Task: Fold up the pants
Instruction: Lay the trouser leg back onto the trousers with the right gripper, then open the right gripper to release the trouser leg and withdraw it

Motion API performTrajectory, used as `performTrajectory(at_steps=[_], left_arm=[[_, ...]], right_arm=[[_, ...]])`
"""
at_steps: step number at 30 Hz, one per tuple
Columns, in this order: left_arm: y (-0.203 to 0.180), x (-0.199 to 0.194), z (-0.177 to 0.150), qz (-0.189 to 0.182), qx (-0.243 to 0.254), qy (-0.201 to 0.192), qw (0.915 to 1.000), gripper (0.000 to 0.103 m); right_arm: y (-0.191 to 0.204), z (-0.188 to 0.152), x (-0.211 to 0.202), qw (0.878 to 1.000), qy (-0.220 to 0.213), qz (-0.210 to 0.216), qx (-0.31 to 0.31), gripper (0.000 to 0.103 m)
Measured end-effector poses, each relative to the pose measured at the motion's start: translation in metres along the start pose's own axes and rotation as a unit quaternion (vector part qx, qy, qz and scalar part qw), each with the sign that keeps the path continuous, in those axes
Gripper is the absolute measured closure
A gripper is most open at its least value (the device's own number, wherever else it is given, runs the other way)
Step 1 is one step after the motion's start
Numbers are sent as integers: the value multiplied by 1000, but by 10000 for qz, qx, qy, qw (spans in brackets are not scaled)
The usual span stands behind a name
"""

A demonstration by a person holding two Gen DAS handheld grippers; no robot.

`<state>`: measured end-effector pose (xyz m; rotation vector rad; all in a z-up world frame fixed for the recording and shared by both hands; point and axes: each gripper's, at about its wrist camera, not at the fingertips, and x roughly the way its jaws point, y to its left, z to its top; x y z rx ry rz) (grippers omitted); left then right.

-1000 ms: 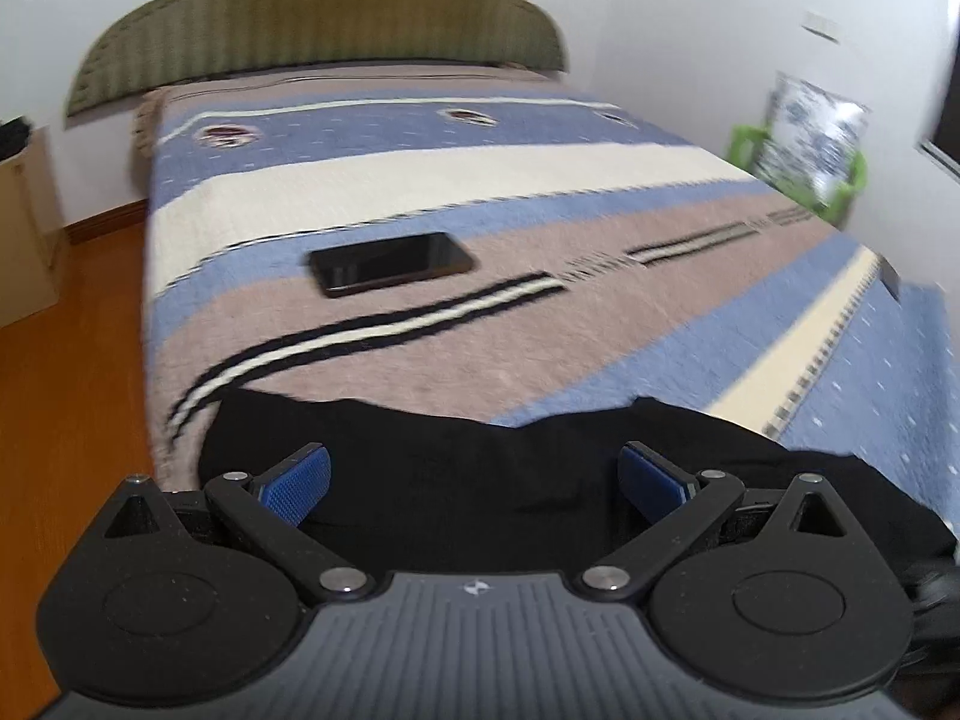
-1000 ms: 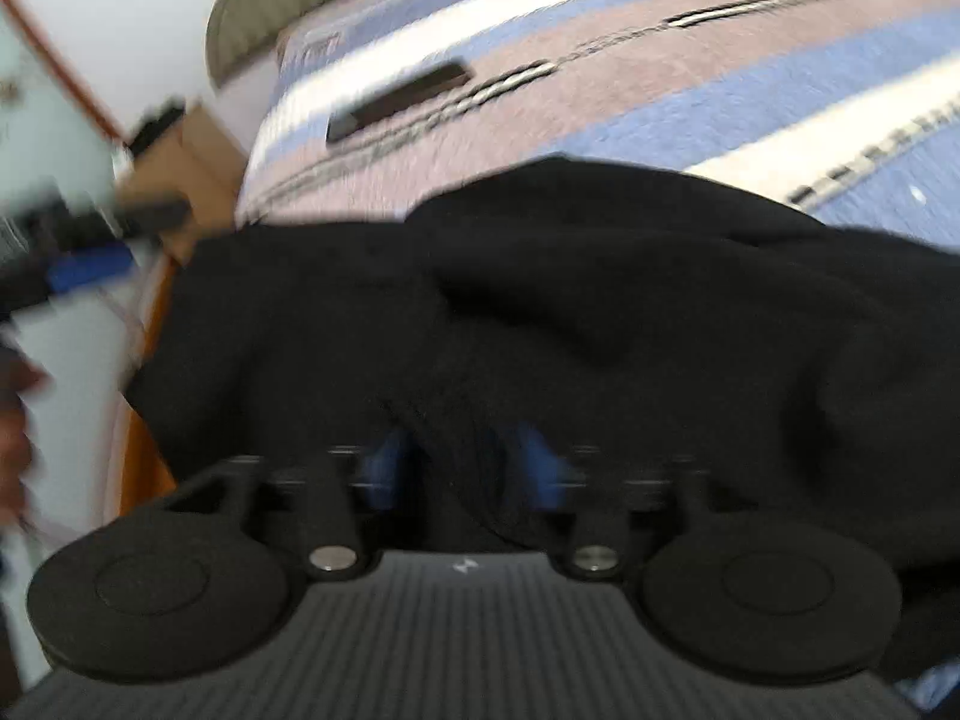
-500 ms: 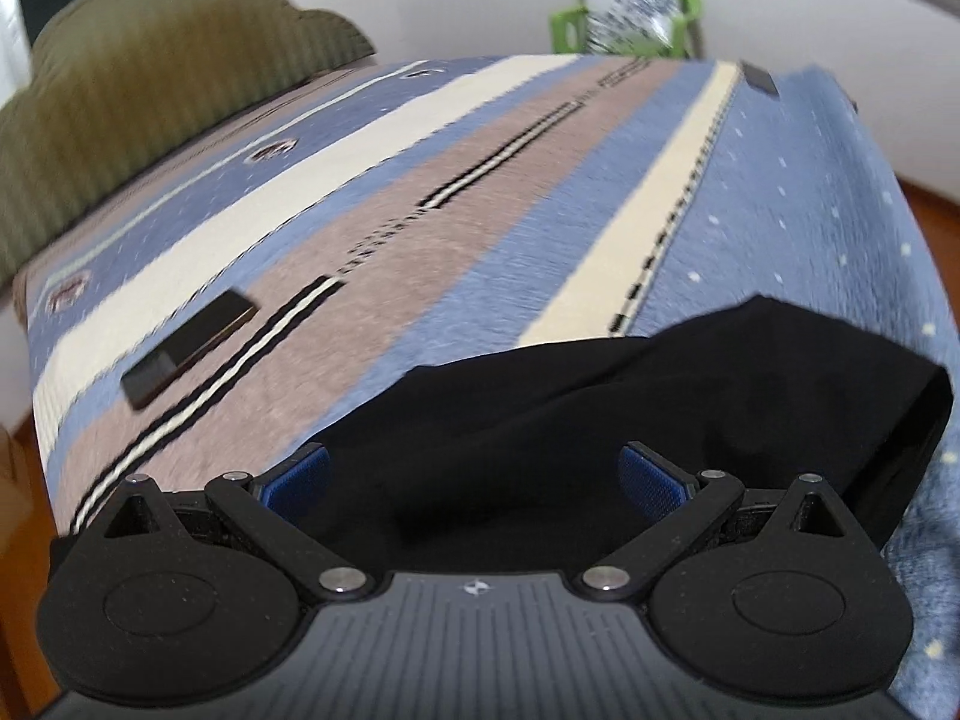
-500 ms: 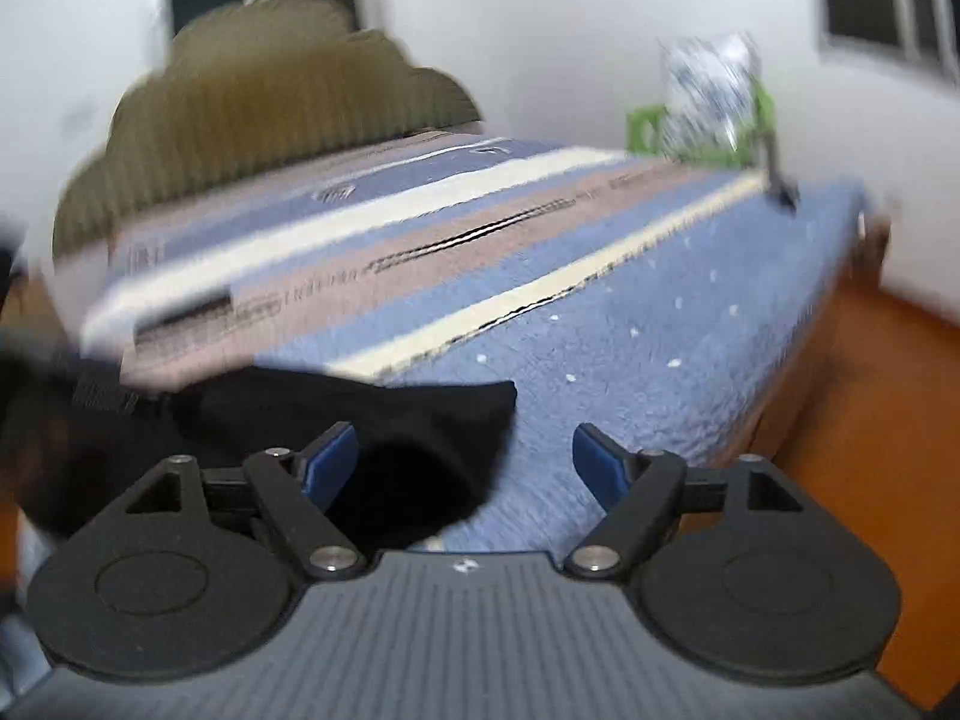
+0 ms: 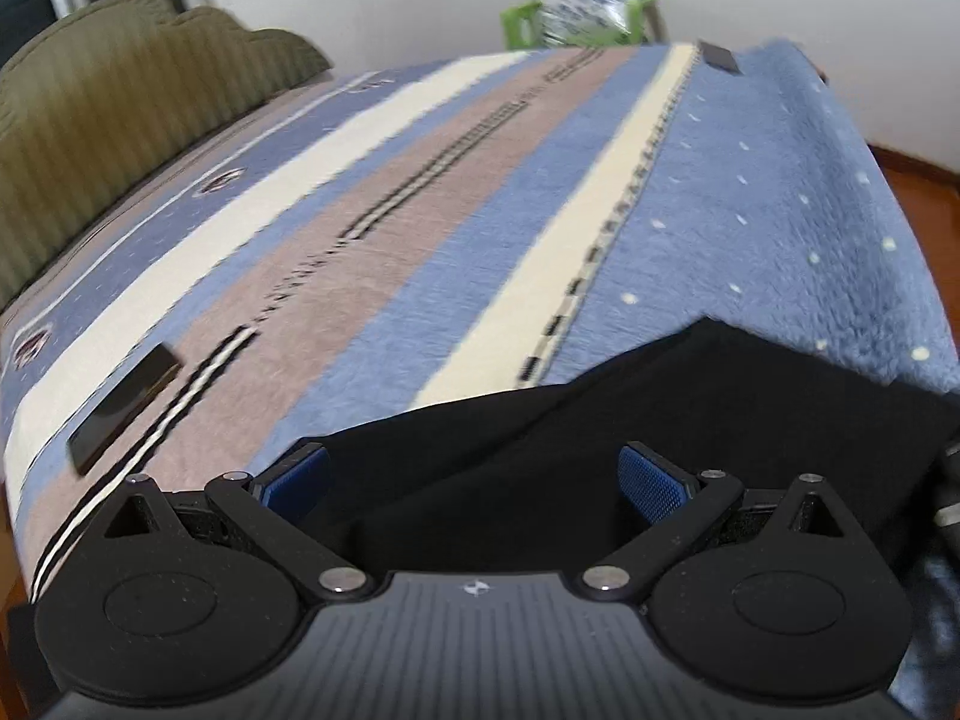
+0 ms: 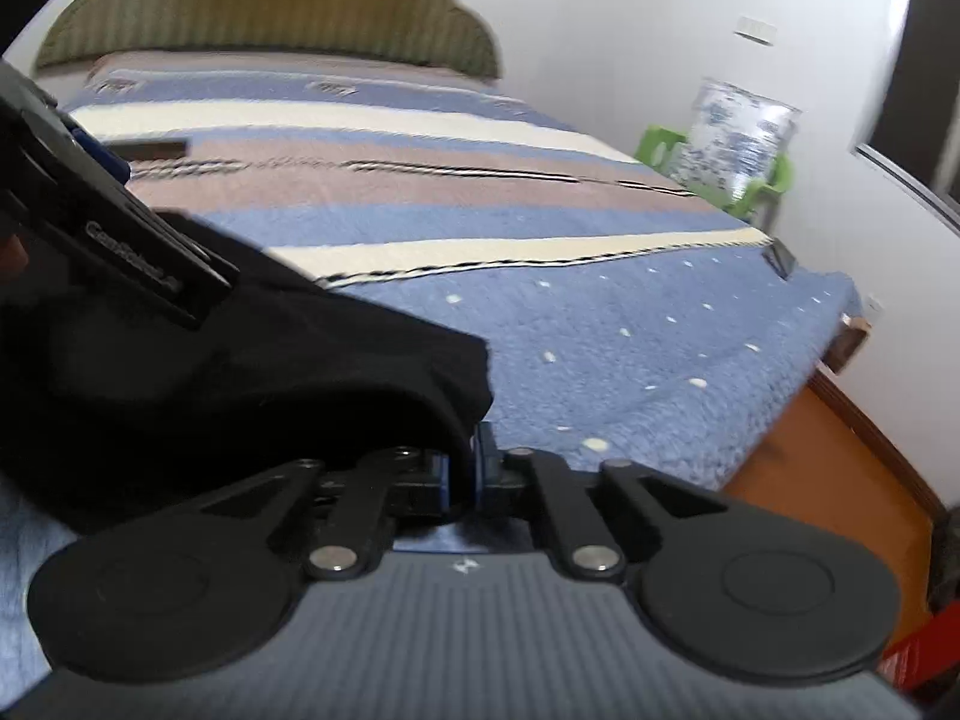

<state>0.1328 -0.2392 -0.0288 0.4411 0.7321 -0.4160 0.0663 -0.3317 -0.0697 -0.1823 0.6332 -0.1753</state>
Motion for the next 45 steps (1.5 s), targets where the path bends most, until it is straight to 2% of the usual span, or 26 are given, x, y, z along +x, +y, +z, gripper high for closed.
performTrajectory(at_steps=[2,4,7,10,12,13,15,17,18,19,21,23,26,27,29,31,33,35,37,40,42,43,45], left_arm=[[-9,16,-4,116,163,170,9997,0],[-12,24,-11,69,201,273,9994,0],[-8,20,-7,93,19,132,9999,0],[-9,19,3,-254,-68,-51,9996,0],[-21,36,5,-468,83,257,9985,0],[-26,44,3,-452,118,375,9982,0],[-26,41,-3,-395,9,246,9989,0],[-16,30,-5,-344,39,142,9993,0],[-7,21,-8,-202,70,39,9998,0],[3,12,-11,-45,126,-103,9999,0],[24,1,-21,215,196,-256,9992,0],[46,-1,-34,423,6,-212,9989,0],[71,10,-48,157,-448,184,9987,0],[75,15,-52,60,-593,305,9978,0],[83,22,-61,-56,-887,396,9953,0],[87,23,-65,-155,-1064,369,9935,0],[84,23,-68,-130,-1057,311,9938,0],[81,21,-70,-71,-946,247,9952,0],[77,19,-74,-27,-857,172,9962,0],[75,20,-74,-10,-815,105,9966,0],[76,20,-75,-34,-835,94,9965,0],[77,20,-76,-46,-856,94,9963,0],[77,20,-76,-52,-875,87,9961,0]], right_arm=[[-4,-2,-12,9988,-291,-192,339,100],[-9,-6,-29,9957,-537,-261,715,100],[-13,-17,-23,9946,-411,-266,914,100],[-14,-16,-23,9945,-414,-262,931,100],[-17,-17,-20,9941,-396,-204,994,100],[-19,-19,-19,9939,-418,-183,1003,101],[-19,-18,-19,9942,-407,-189,976,100],[-18,-15,-18,9965,-317,-73,772,88],[-18,-13,-22,9978,-245,-44,622,65],[-22,-12,-27,9986,-215,-26,473,51],[-41,-8,-45,9986,-308,309,302,50],[-67,8,-57,9947,-430,727,580,49],[-79,52,-45,9800,-748,1757,567,49],[-74,70,-30,9742,-742,2074,486,49],[-55,107,14,9550,-512,2902,331,49],[-30,139,71,9252,21,3787,249,54],[-1,162,130,8967,676,4362,322,57],[26,174,176,8622,1260,4900,265,57],[51,180,214,8496,1636,5012,166,57],[74,176,254,8287,2042,5200,353,57],[85,170,267,8229,2233,5210,400,76],[88,163,268,8229,2314,5179,342,93],[94,157,262,8247,2342,5146,124,94]])
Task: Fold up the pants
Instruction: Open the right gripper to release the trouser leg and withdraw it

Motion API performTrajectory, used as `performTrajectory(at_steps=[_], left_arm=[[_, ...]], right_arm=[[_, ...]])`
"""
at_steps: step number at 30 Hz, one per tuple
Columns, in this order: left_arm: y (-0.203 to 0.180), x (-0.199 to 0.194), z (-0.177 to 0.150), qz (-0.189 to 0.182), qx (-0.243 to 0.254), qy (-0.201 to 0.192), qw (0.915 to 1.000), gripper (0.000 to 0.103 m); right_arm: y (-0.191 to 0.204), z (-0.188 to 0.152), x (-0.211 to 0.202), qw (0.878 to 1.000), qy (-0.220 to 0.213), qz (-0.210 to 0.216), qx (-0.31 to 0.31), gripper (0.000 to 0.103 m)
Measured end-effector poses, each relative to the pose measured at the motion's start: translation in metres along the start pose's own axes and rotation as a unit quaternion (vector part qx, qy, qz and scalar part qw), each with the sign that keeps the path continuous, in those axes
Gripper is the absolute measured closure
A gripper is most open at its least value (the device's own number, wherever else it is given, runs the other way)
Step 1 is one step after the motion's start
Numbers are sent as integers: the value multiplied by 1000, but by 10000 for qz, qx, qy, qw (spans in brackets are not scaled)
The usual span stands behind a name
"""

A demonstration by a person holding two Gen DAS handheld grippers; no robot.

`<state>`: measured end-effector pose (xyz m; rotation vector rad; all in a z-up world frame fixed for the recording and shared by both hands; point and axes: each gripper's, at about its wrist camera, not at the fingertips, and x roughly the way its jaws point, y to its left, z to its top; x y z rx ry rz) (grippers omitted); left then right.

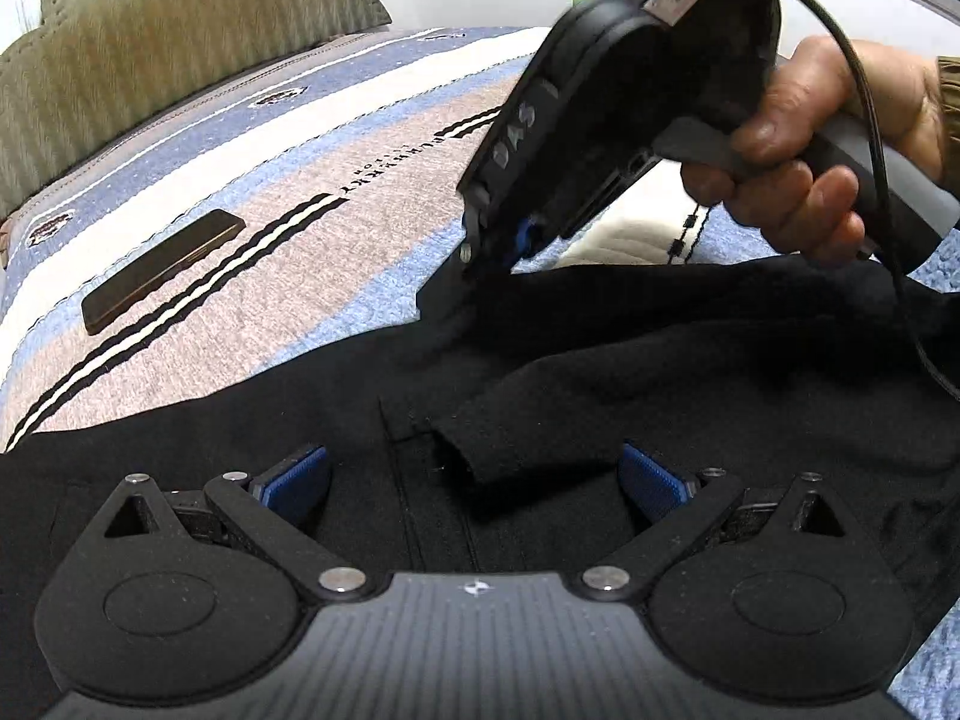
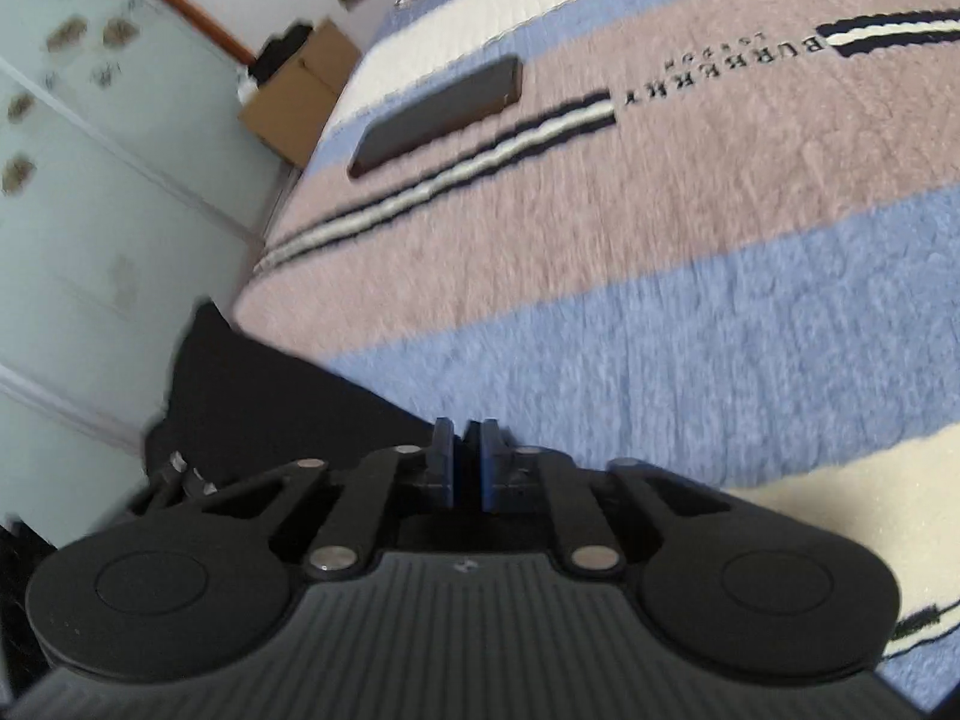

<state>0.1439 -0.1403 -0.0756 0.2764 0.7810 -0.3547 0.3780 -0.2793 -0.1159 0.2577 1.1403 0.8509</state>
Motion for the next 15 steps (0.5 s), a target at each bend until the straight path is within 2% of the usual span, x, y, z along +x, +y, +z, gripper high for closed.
performTrajectory(at_steps=[4,8,10,11,12,15], left_arm=[[-6,-1,0,81,88,-30,9999,0],[-7,1,-1,73,73,-21,9999,0],[-5,0,-1,23,5,1,10000,0],[-3,0,-1,-1,-32,10,10000,0],[-3,0,0,-8,-51,14,10000,0],[-3,-1,1,19,-35,17,10000,0]], right_arm=[[2,-1,-11,9990,-380,-107,189,97],[6,7,-20,9950,-783,-569,245,100],[5,8,-12,9944,-640,-802,239,100],[6,7,-10,9941,-618,-868,188,96],[7,6,-14,9929,-757,-902,177,95],[4,4,-36,9943,-955,-344,326,85]])
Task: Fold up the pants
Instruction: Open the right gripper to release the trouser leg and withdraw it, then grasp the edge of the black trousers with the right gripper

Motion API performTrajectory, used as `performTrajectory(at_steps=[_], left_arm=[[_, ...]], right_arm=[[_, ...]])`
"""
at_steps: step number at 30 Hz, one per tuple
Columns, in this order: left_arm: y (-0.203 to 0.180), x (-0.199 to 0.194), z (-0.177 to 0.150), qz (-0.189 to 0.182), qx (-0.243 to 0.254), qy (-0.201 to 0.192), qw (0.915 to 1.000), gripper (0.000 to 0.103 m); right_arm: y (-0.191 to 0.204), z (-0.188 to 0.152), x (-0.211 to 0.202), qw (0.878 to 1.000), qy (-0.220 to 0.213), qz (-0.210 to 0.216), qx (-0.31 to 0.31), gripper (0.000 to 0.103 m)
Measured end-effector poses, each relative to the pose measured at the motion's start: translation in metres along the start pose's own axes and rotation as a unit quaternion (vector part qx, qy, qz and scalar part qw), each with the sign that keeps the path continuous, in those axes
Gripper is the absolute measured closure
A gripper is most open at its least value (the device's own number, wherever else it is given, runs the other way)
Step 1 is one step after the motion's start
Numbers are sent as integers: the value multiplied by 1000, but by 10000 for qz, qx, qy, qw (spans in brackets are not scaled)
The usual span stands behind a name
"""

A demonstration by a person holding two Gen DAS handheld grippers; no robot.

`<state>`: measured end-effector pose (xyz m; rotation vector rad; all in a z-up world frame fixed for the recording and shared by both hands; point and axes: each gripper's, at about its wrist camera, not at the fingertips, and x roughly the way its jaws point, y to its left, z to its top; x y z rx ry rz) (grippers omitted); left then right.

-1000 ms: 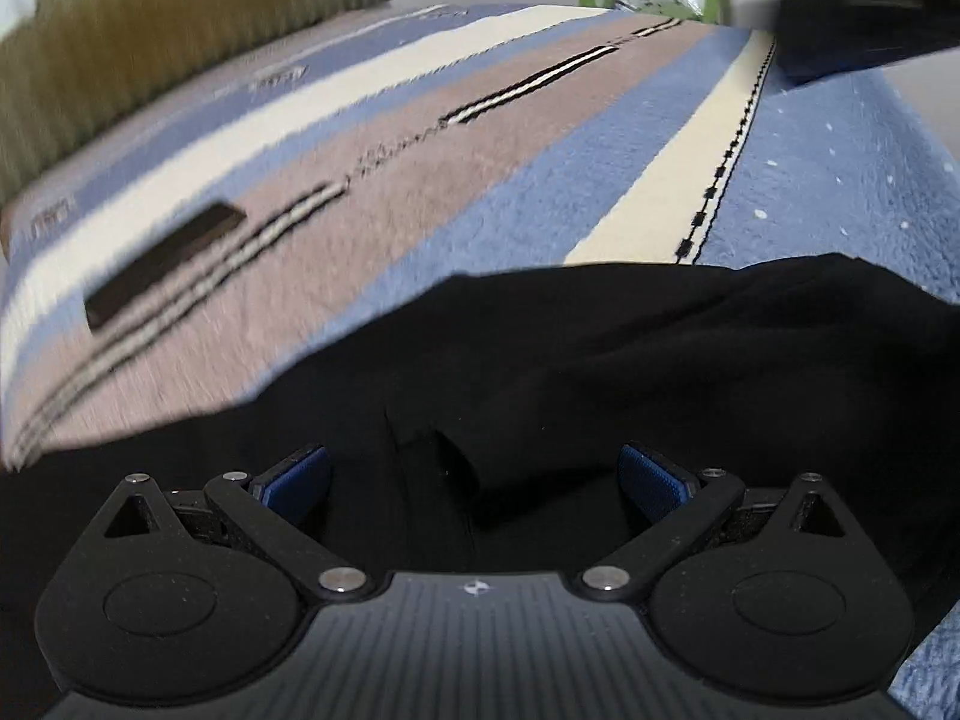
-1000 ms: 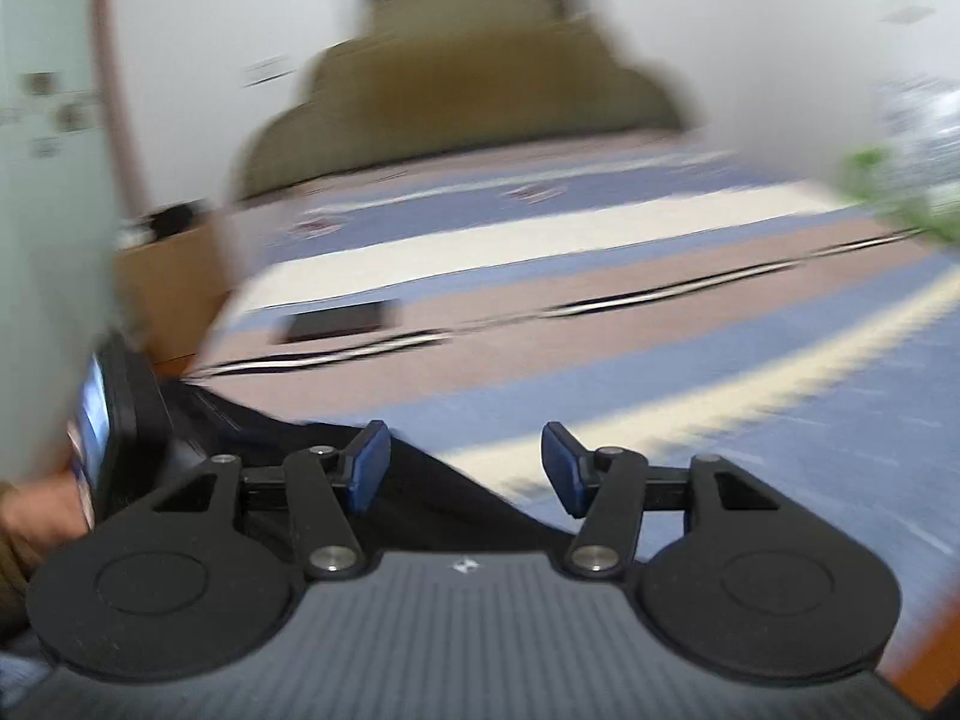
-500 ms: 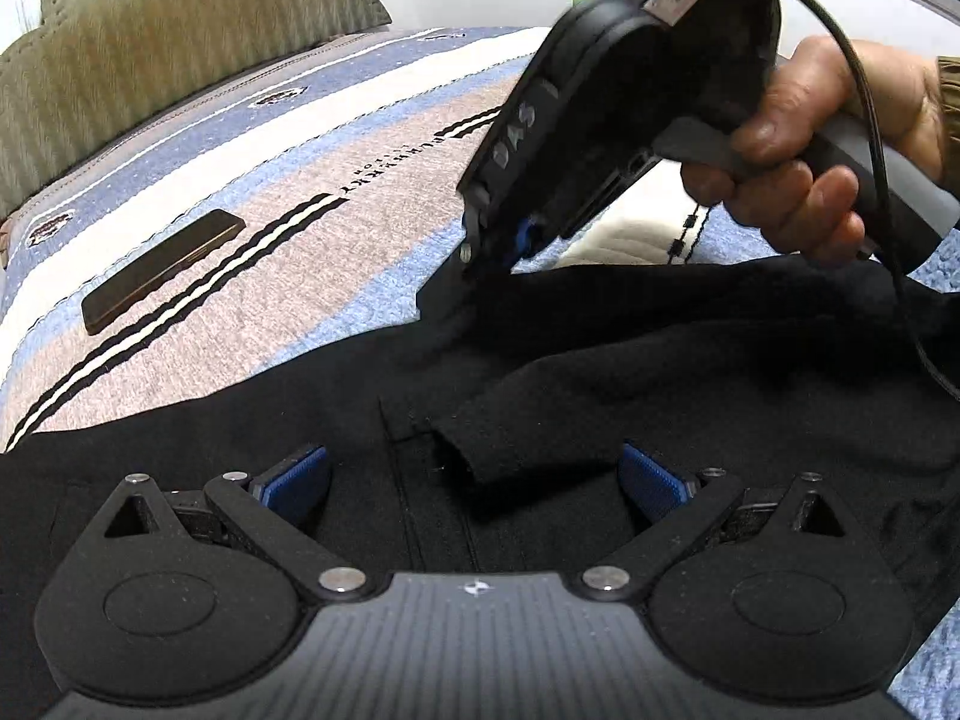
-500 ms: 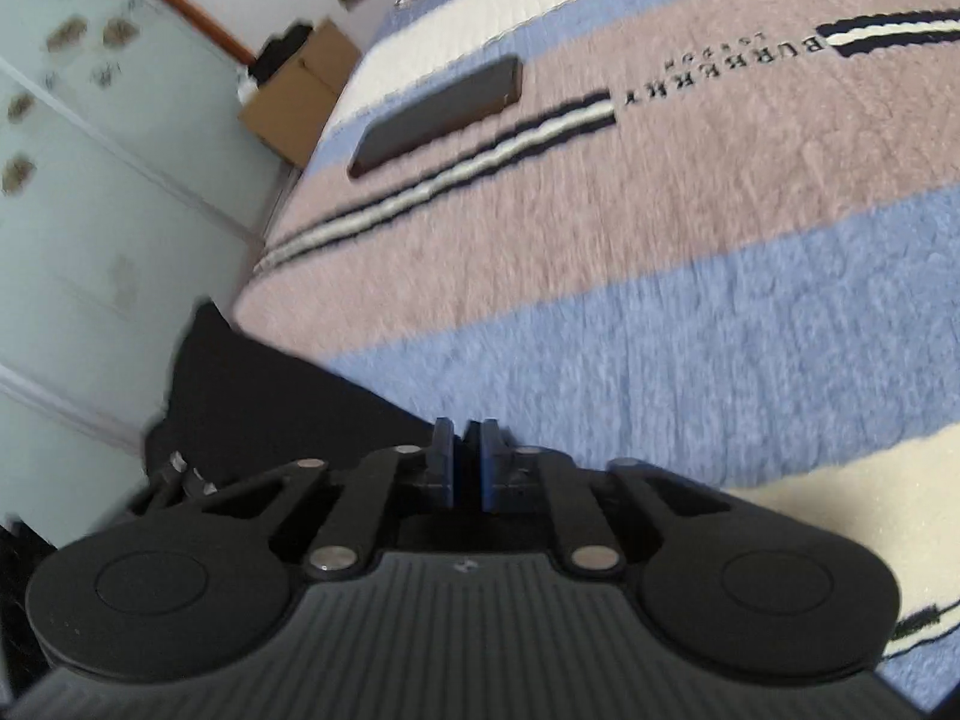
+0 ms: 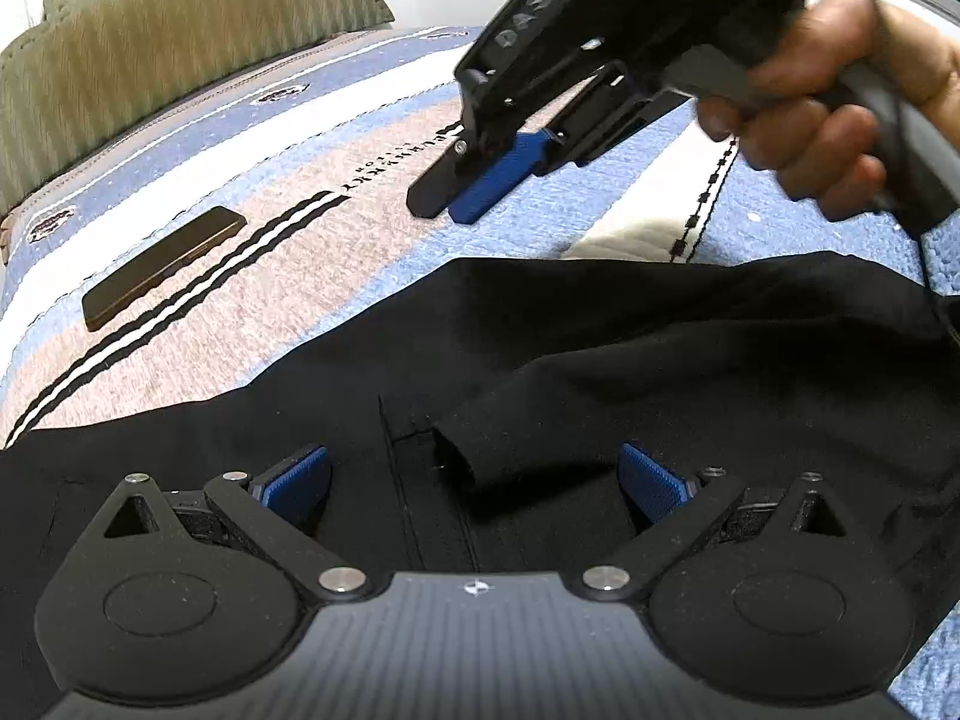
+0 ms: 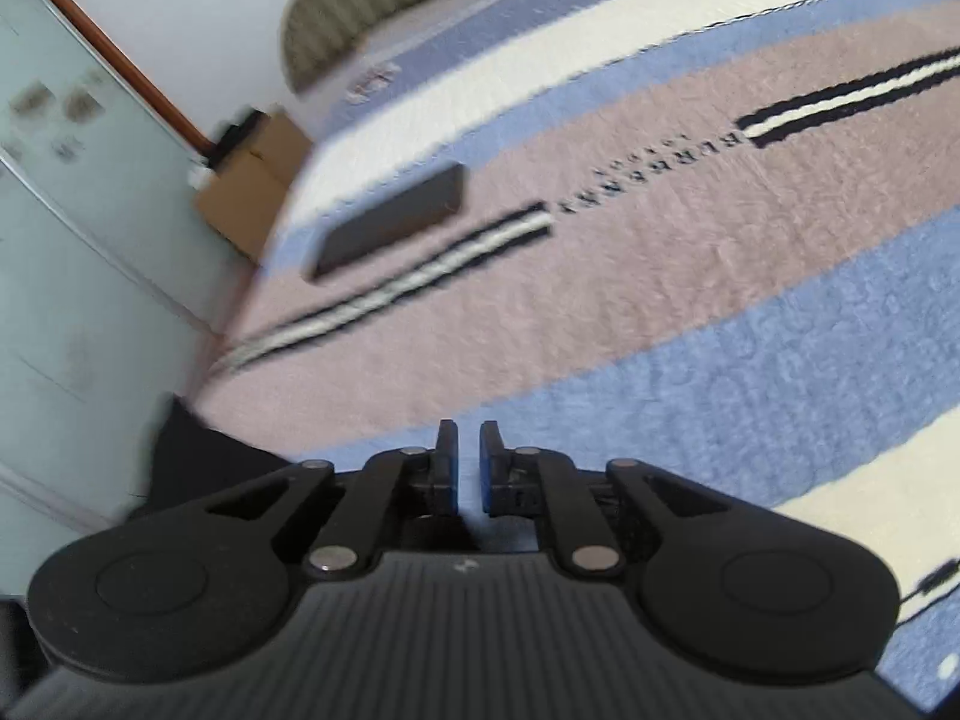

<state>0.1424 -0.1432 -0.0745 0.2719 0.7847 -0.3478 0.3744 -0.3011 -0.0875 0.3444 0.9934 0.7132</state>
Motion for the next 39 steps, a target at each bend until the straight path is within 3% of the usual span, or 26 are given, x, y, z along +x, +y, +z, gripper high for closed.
performTrajectory(at_steps=[1,4,5,6,7,8,9,11,14,16,21,24,26,29,31,34,39], left_arm=[[0,0,0,13,-6,-5,10000,0],[-2,0,0,55,32,16,10000,0],[-2,1,1,72,47,26,10000,0],[-2,2,0,91,83,28,9999,0],[-3,1,1,105,128,63,9998,0],[-3,-2,2,138,187,107,9997,0],[-3,-6,3,197,270,99,9994,0],[-4,-15,6,388,505,-10,9980,0],[-5,-30,17,524,667,-315,9959,0],[-7,-35,30,254,694,-388,9965,0],[-18,-38,73,-891,426,-239,9948,0],[-32,-32,99,-1465,336,-9,9886,0],[-44,-30,110,-1417,337,-9,9893,0],[-52,-28,119,-837,371,-147,9957,0],[-52,-28,114,-579,295,-253,9976,0],[-49,-24,105,-650,210,-67,9976,0],[-50,-16,93,-451,411,-18,9981,0]], right_arm=[[2,-1,-3,9999,71,94,-76,81],[10,-10,3,9965,460,655,-241,83],[11,-13,8,9963,554,602,-274,76],[9,-15,16,9975,613,256,-228,73],[1,-15,25,9978,618,-255,-6,76],[-9,-15,30,9970,583,-443,267,79],[-15,-14,26,9967,401,-354,607,78],[-8,-11,2,9968,-69,-545,586,67],[15,-17,-64,9929,-768,-892,159,17],[22,-34,-117,9840,-1181,-1331,57,10],[12,-108,-201,9603,-1282,-2327,851,9],[13,-154,-226,9553,-1397,-2316,1191,9],[18,-176,-230,9544,-1508,-2199,1345,9],[16,-188,-221,9503,-1447,-2282,1545,9],[3,-180,-213,9535,-1241,-2197,1650,6],[-18,-160,-206,9617,-953,-1892,1740,7],[-47,-133,-175,9595,-327,-2119,1829,9]])
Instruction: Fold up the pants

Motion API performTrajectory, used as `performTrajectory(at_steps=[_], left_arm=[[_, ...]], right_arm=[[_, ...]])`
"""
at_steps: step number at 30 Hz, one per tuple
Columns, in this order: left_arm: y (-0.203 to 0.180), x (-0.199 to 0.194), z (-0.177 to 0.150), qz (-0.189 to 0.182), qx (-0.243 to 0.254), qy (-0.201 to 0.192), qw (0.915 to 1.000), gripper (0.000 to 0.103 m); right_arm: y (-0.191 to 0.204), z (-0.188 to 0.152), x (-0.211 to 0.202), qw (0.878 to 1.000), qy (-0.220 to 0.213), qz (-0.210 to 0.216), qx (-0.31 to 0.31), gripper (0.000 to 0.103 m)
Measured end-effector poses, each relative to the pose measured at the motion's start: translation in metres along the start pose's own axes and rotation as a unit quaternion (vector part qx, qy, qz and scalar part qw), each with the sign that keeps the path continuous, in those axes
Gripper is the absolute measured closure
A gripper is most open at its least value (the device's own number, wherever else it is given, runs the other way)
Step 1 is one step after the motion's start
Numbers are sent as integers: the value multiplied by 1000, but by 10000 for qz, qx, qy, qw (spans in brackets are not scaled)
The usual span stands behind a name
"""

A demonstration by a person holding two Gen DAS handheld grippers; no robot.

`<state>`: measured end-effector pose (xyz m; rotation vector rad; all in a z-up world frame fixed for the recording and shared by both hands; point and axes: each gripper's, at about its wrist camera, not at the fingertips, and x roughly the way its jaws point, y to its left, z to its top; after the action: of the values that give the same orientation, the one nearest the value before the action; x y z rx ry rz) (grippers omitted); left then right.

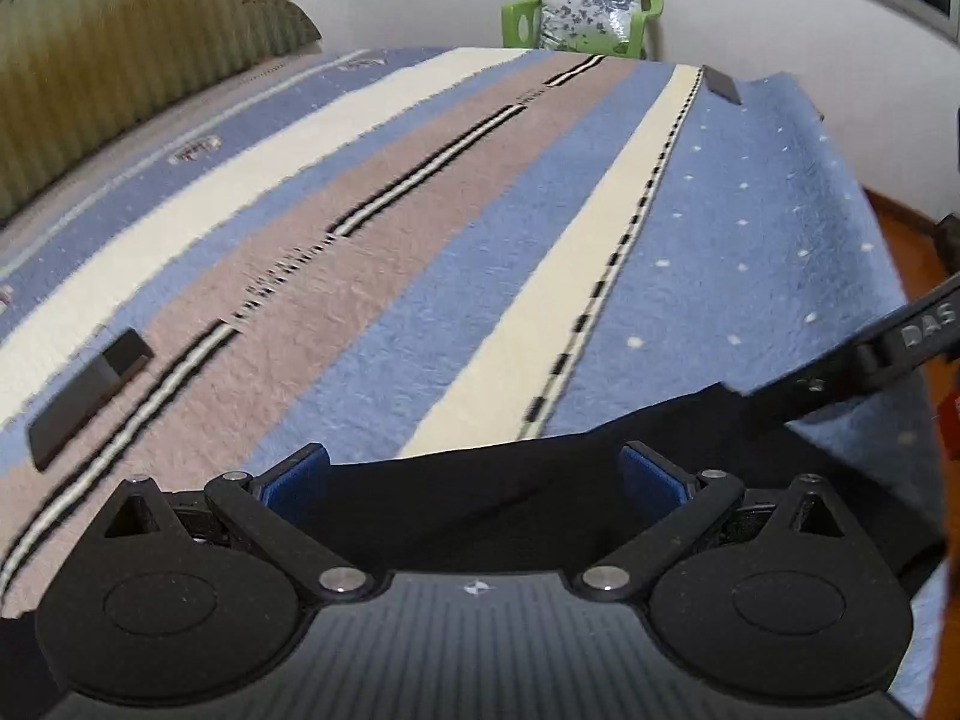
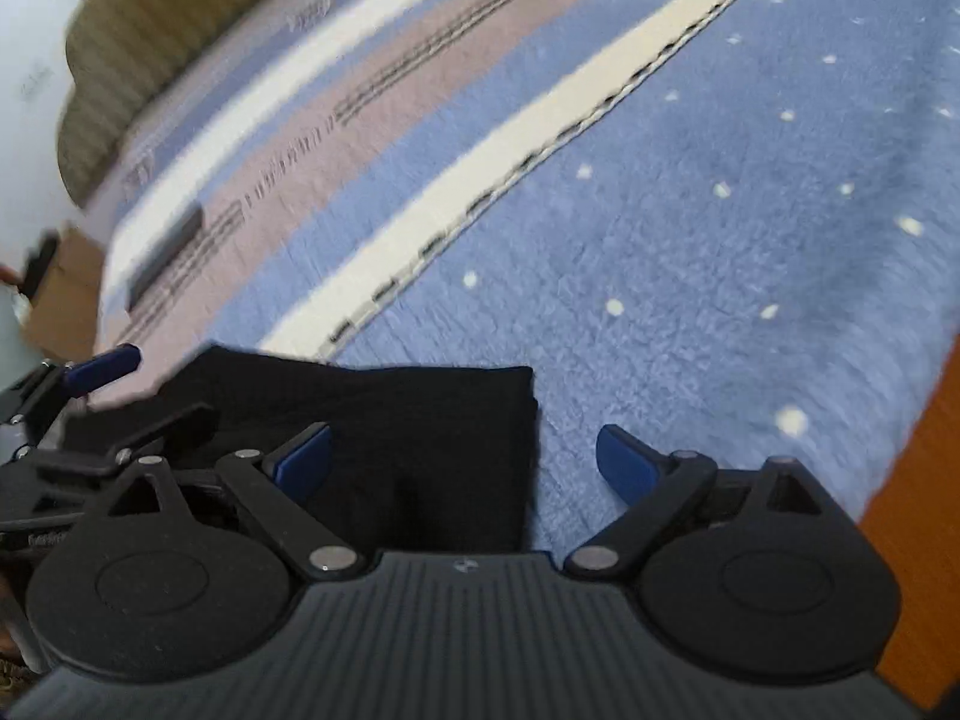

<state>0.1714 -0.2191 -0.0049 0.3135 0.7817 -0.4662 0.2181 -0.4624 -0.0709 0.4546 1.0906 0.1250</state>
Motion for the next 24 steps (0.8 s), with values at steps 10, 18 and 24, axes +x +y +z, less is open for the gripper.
performTrajectory(at_steps=[10,18,24], left_arm=[[21,-8,-17,23,-383,-5,9993,0],[47,-9,-29,-84,-857,52,9963,0],[52,-6,-37,-20,-870,190,9960,0]], right_arm=[[12,23,28,9973,614,-369,-156,17],[12,3,48,9909,1320,240,-81,29],[10,-7,38,9938,1052,345,36,82]])
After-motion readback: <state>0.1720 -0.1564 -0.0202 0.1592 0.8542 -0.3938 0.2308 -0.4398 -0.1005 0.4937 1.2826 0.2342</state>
